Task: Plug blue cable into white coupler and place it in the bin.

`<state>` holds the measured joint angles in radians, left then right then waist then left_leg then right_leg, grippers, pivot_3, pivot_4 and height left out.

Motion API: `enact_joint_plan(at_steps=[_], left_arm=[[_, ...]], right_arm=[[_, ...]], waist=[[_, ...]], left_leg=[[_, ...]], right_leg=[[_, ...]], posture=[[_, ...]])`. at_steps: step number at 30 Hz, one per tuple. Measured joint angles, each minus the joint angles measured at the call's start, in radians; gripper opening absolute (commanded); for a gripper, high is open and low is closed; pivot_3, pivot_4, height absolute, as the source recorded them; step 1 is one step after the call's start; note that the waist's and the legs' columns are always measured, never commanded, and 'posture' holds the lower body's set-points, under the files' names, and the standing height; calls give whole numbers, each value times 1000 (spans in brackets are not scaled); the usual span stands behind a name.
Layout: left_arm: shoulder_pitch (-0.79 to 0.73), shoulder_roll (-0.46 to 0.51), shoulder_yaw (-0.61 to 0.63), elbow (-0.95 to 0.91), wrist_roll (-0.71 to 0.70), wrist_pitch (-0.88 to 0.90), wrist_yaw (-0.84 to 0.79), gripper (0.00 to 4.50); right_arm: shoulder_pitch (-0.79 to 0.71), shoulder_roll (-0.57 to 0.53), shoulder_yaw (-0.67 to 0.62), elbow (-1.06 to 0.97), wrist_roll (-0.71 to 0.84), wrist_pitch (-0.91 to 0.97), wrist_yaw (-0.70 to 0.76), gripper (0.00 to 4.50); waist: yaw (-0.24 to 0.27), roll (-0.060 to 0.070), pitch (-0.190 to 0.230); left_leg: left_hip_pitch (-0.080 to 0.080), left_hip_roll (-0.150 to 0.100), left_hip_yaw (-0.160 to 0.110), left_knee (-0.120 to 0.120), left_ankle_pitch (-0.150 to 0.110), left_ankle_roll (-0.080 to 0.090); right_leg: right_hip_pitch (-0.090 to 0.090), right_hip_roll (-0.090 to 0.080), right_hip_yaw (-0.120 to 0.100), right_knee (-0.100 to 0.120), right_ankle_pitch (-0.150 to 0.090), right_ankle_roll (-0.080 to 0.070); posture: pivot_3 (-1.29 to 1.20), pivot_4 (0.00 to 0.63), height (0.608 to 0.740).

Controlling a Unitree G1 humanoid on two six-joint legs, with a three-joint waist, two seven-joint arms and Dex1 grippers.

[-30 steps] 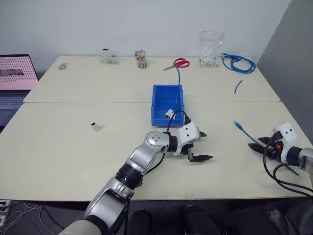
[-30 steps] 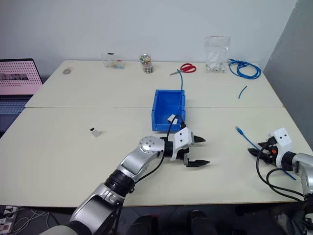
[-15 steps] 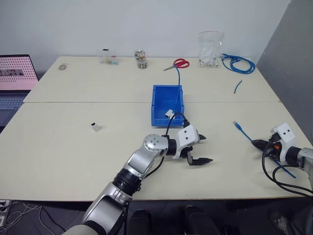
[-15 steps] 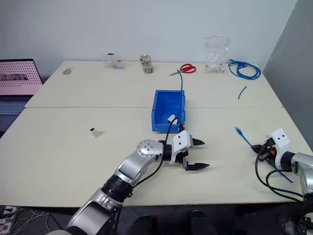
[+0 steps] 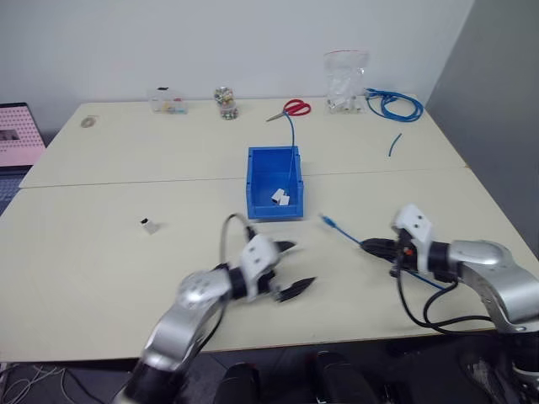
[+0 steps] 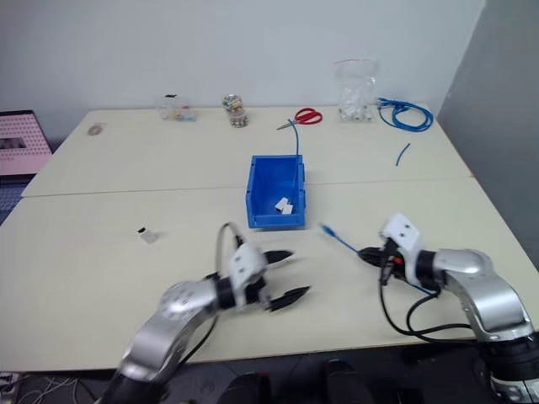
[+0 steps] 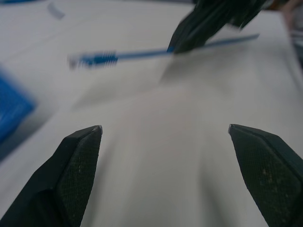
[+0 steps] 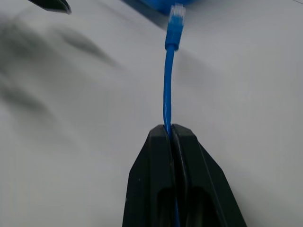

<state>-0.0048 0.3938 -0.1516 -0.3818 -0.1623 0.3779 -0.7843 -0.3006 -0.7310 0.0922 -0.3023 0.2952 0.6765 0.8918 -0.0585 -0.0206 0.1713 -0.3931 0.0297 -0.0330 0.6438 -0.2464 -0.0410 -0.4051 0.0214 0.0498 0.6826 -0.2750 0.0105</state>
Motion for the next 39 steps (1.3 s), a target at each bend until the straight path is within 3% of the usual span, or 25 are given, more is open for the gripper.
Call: enact_joint_plan(at_steps=[5,8,9,11,14,18,23,28,33,36,39], left_arm=[[331,-5,231,-291,-87,96,125,4500],[478,-26,277,-357,-112,135,172,4500],[635,-90,292,-428,-108,101,225,4500],[773,-147,251,-462,-100,68,271,4500],[835,-170,245,-463,-71,15,314,4500],[844,-164,228,-438,-46,-63,333,4500],[713,-72,283,-384,-76,-68,301,4500],[550,79,370,-317,-149,-17,212,4500],[250,352,395,-22,-173,-23,-22,4500],[32,423,282,171,-144,-109,-193,4500],[-198,423,168,402,-84,-221,-321,4500]], right_arm=[[-208,105,282,71,-125,-84,58,66],[-258,156,365,153,-163,-131,89,66],[-318,245,406,248,-191,-169,91,66],[-345,289,453,367,-229,-215,97,66],[-370,309,478,428,-259,-289,119,586],[-356,313,475,464,-279,-371,129,1656],[-293,301,418,418,-276,-360,113,2784],[-168,252,330,244,-223,-200,90,3984],[11,279,97,-67,-28,67,-9,3984],[89,236,25,-193,35,144,-29,3984],[134,218,-3,-261,82,189,-47,3984]], waist=[[14,-6,3],[33,-4,6],[5,-9,5],[0,-11,5],[10,-12,6],[9,-12,6],[12,-12,4],[26,-11,5],[35,-9,6],[33,-8,7],[31,-8,6]], left_leg=[[-1,-1,2,2,0,0],[-7,-3,5,2,0,0],[-4,1,10,2,-2,-1],[-3,-3,8,2,-5,1],[-3,-2,8,2,-5,1],[0,-1,9,2,-5,1],[1,-1,8,1,-5,1],[-2,-1,6,2,-5,1],[-4,-1,-2,2,-5,1],[-3,-1,1,2,-5,1],[-3,-2,3,3,-4,1]], right_leg=[[1,-7,-2,-3,2,3],[-2,-10,-4,-6,1,4],[-1,-12,3,-9,2,4],[-2,-13,10,-7,1,2],[-1,-10,8,-6,-3,2],[0,-8,7,-3,-7,-3],[1,-6,4,-1,-5,-1],[0,-7,-3,-1,-4,0],[0,-6,-8,0,-4,-2],[0,-5,-9,-1,-2,-1],[0,-5,-8,-1,-1,0]], posture=[[0,150,740],[0,150,740],[0,150,740],[0,150,740],[0,150,740],[0,150,740],[0,150,740],[0,150,740],[0,150,740],[0,150,740],[0,150,740]])
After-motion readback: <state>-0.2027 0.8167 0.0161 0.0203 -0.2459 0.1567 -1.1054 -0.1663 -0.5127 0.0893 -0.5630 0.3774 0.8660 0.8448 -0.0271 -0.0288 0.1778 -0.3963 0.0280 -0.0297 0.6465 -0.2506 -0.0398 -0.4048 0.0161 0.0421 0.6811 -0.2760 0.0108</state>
